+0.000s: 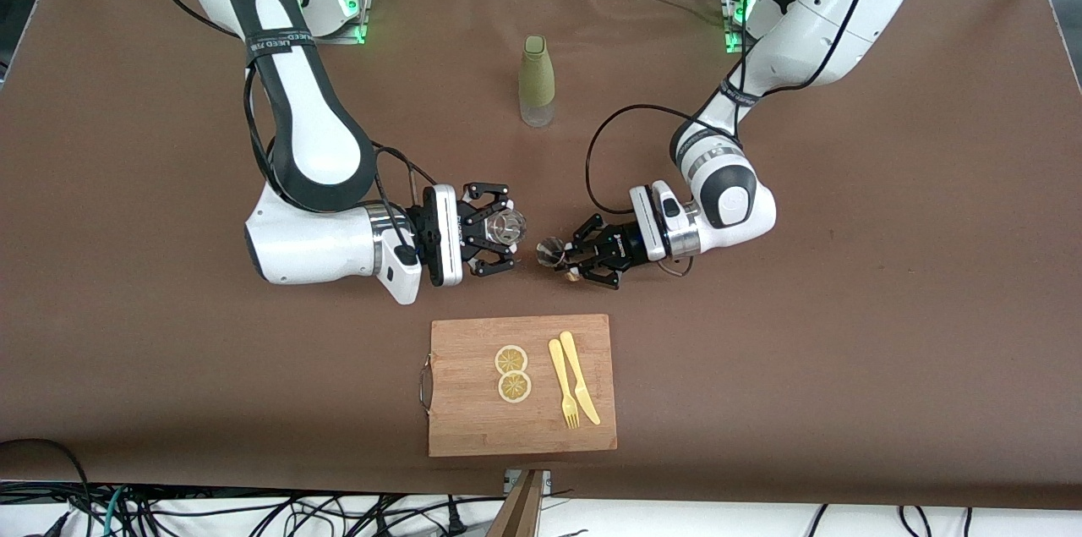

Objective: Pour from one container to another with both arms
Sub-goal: 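Tilt the beaker with the right gripper, pouring into the held jigger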

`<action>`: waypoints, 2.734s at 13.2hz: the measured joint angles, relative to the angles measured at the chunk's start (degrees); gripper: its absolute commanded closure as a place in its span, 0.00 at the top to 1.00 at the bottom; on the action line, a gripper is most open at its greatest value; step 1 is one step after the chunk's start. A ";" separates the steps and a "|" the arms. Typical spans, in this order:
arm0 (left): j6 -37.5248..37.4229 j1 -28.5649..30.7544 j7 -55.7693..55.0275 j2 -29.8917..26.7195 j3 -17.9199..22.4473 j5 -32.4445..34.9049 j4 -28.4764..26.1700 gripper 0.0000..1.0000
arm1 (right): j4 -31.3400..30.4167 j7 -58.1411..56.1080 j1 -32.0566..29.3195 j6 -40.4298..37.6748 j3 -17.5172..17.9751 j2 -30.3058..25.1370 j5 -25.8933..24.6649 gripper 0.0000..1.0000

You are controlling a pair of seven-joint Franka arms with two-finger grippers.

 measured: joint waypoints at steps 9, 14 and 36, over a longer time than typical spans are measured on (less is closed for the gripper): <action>-8.46 0.55 0.38 2.90 -0.98 -1.53 0.04 0.00 | 0.36 0.41 0.69 0.00 -0.02 -0.20 -5.72 0.00; -9.52 0.67 0.38 3.53 -1.03 -2.49 0.05 0.00 | 0.42 1.96 1.14 -0.01 0.01 -1.01 -8.98 0.00; -13.27 1.35 -0.26 5.01 -2.53 -3.56 0.13 0.00 | 0.51 8.44 6.59 4.17 0.06 -3.27 -20.23 0.00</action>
